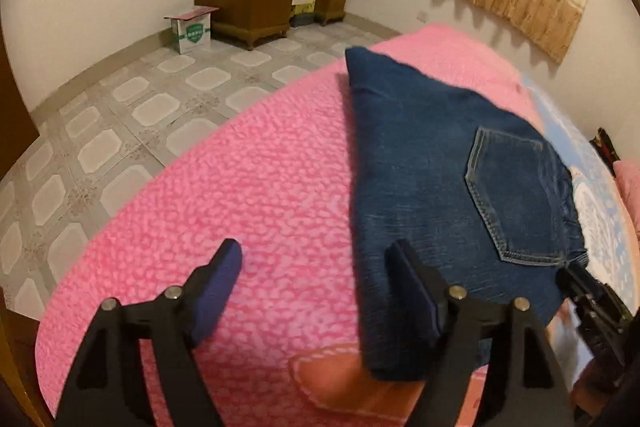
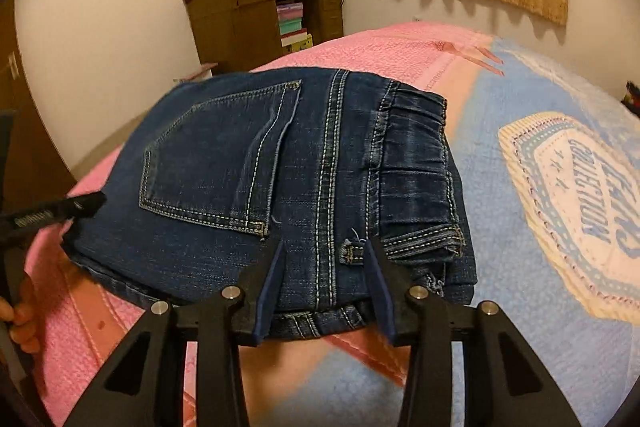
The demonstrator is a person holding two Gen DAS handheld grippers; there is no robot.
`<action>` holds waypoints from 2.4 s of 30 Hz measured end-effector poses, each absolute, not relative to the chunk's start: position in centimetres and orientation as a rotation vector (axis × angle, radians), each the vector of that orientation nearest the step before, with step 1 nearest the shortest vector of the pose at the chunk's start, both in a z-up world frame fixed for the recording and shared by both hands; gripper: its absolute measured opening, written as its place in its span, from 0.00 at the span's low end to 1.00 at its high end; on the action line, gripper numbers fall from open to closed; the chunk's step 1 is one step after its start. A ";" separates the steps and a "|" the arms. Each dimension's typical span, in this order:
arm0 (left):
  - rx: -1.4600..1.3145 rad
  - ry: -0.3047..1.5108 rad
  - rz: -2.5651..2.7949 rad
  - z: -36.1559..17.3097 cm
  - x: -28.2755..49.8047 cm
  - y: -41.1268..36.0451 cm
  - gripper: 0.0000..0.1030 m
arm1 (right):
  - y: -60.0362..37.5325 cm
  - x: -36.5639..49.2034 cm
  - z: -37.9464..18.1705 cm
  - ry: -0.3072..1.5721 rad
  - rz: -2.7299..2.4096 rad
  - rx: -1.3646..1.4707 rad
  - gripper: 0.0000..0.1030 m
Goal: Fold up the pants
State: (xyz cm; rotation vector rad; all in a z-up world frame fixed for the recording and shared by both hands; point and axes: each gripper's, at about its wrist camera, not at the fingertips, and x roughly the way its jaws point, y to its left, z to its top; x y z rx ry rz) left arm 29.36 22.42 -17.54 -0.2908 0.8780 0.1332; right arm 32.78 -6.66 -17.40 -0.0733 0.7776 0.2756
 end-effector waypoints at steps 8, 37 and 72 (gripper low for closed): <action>-0.280 0.935 0.239 -16.7 27.3 22.8 0.77 | -6.5 32.0 -17.3 0.762 0.267 -0.092 0.43; -0.315 0.865 0.236 -12.8 16.8 27.7 0.77 | 3.2 24.2 -17.2 0.922 0.589 0.530 0.56; -0.367 0.827 0.232 -13.8 18.8 31.6 0.77 | 5.8 33.4 -12.7 0.772 0.715 0.904 0.18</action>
